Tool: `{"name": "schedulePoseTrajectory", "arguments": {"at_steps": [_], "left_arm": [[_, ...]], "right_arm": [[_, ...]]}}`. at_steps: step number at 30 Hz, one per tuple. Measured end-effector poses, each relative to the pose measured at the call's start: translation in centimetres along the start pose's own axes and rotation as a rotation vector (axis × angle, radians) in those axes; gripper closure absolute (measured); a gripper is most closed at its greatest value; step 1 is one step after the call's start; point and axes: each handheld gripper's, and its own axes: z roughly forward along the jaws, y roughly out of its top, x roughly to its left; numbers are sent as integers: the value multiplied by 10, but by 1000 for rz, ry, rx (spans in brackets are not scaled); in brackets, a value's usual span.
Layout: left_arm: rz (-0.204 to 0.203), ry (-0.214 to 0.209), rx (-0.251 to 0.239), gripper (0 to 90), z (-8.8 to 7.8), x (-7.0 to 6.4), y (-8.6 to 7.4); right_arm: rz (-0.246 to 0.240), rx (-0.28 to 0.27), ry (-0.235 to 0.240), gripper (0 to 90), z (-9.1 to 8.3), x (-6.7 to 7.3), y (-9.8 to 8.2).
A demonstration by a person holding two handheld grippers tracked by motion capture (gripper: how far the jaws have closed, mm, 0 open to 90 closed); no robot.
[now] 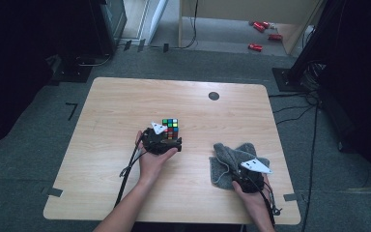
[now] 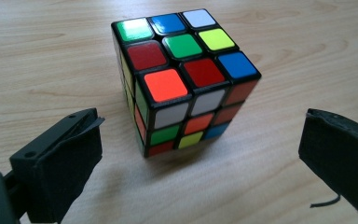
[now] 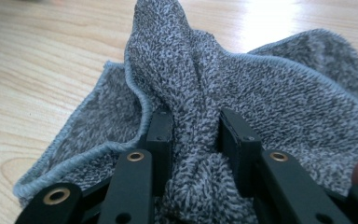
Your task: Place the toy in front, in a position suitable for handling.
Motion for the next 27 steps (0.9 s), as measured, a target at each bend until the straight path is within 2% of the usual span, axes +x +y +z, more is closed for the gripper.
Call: {"name": "schedulePoseTrajectory", "arguments": {"at_steps": [4,6,8,11,15,16,20,27], "left_arm": [[-27,58,6,0,11,-4,4],[-20,73,19,2,18,-7,6],[-7,69,25,2,24,-9,8],[-2,93,55,4,30,-11,11],[-6,138,59,155,33,-9,12],[-6,151,70,160,33,-8,12],[-5,155,65,286,31,-5,13],[32,108,54,338,17,6,8]], "right_arm": [[-5,9,7,671,2,1,-2],[-9,10,10,666,3,1,-2],[-9,12,11,660,4,1,-2],[-11,13,14,657,4,2,-3],[-19,11,11,655,4,2,-4],[-22,12,9,655,4,2,-4],[-22,12,6,654,4,3,-4],[-21,10,6,654,4,3,-4]]}}
